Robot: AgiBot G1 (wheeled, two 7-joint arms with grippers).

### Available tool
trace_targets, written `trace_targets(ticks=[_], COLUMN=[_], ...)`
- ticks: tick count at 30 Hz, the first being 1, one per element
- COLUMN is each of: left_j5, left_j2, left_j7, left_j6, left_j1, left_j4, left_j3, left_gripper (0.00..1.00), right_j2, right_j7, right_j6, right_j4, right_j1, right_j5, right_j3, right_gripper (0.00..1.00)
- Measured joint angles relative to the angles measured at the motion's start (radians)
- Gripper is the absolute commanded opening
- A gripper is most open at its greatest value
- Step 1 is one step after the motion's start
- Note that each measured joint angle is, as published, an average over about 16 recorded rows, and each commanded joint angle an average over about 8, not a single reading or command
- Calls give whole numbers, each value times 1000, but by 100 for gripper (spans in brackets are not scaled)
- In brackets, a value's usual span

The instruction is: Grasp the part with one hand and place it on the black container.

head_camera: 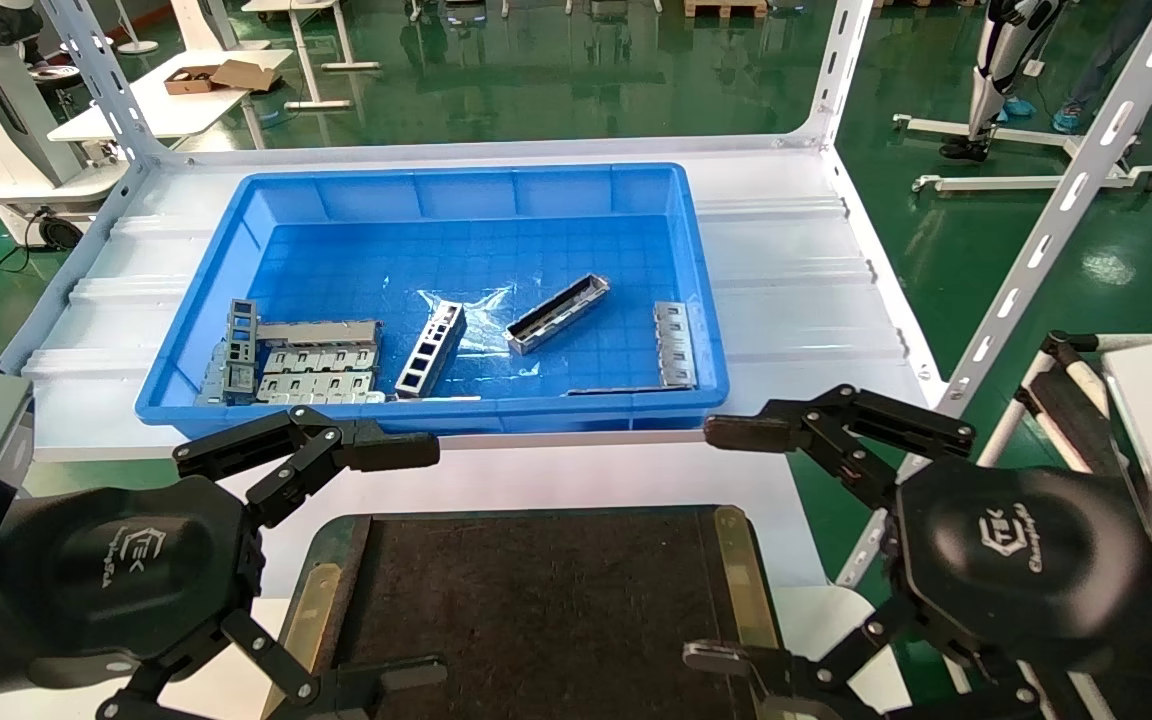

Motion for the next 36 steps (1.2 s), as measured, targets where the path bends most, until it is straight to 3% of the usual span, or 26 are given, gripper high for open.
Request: trace_targets(ticks=[36], left_j5=[12], left_j2=[8], left_j7=[3], left_j6=[-16], left_j1=[-6], left_j4=[5], left_j3=[2], left_gripper=[100], right_j2=[0], right_j7=[0], right_j6=[0], right_j4=[0], right_j1=[0], right_j5=[0], right_j3=[0], right_gripper=[100])
